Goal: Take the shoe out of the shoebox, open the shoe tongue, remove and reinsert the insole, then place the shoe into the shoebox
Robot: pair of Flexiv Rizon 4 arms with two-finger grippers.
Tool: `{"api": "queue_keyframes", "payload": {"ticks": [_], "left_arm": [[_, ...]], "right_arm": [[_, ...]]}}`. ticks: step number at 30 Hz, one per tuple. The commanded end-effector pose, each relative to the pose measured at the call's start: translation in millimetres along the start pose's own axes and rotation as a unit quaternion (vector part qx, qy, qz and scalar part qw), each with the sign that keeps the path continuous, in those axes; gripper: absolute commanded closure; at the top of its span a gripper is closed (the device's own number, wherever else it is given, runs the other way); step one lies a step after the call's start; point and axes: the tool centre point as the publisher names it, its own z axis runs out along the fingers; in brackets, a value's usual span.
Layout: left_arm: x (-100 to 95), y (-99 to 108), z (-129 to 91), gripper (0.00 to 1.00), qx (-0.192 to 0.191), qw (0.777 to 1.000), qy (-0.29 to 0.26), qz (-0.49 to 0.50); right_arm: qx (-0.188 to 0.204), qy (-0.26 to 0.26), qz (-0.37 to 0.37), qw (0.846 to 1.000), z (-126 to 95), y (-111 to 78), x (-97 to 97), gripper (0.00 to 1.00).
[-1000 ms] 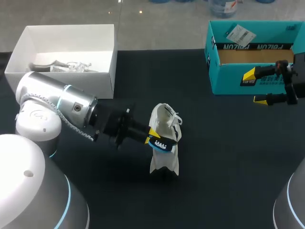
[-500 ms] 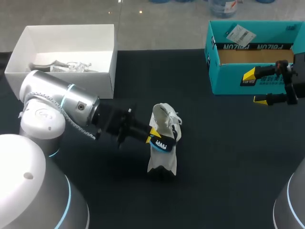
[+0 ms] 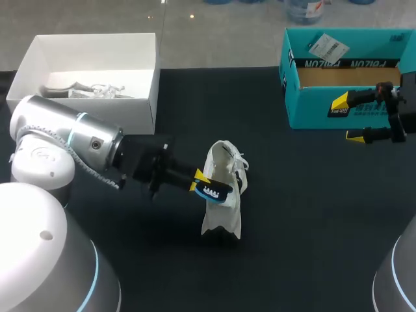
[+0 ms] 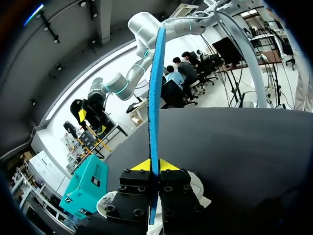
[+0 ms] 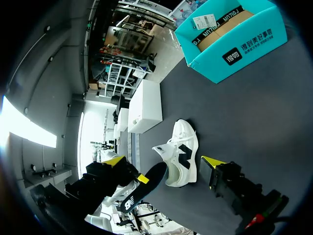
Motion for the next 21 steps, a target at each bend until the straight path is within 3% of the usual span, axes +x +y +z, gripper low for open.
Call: {"api": "queue_keyframes", "payload": {"ticks": [1, 9, 15, 21], "left_arm": [[5.0, 10, 9, 1.00, -0.005, 1.000, 0.007, -0.010], [10.2, 8, 10, 1.00, -0.006, 1.000, 0.016, -0.014], [0.7, -22, 1, 1.00, 0.053, 0.998, -0.009, -0.031], [6.4, -32, 21, 1.00, 0.074, 0.997, -0.008, -0.019]], "right_arm": [[0.000, -0.003, 0.001, 1.000, 1, -0.6, 0.6, 0.00], [0.000, -0.003, 0.001, 1.000, 1, -0.6, 0.6, 0.00], [0.000, -0.003, 0.001, 1.000, 1, -0.6, 0.6, 0.00], [0.000, -0.003, 0.001, 1.000, 1, -0.6, 0.6, 0.00]]}}
